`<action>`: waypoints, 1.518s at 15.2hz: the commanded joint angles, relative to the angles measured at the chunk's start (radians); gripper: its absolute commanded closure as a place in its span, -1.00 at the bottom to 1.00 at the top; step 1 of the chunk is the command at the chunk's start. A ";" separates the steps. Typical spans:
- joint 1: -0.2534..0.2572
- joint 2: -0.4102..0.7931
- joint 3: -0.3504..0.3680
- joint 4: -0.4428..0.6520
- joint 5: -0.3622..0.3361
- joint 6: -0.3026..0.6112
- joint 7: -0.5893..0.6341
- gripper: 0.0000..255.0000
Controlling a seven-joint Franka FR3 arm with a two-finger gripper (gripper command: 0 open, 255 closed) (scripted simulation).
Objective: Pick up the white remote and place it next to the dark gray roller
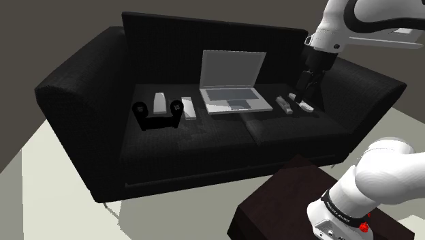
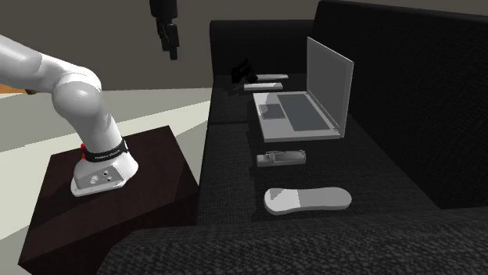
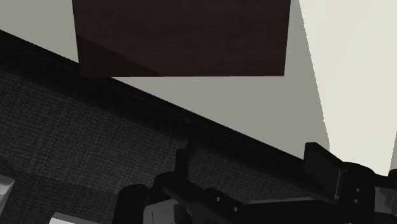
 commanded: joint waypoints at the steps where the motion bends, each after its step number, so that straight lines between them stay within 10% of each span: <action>1: 0.000 0.000 0.000 0.000 0.000 0.000 0.000 -1.00; 23: -0.164 0.593 -0.259 0.112 -0.097 0.561 -0.098 -1.00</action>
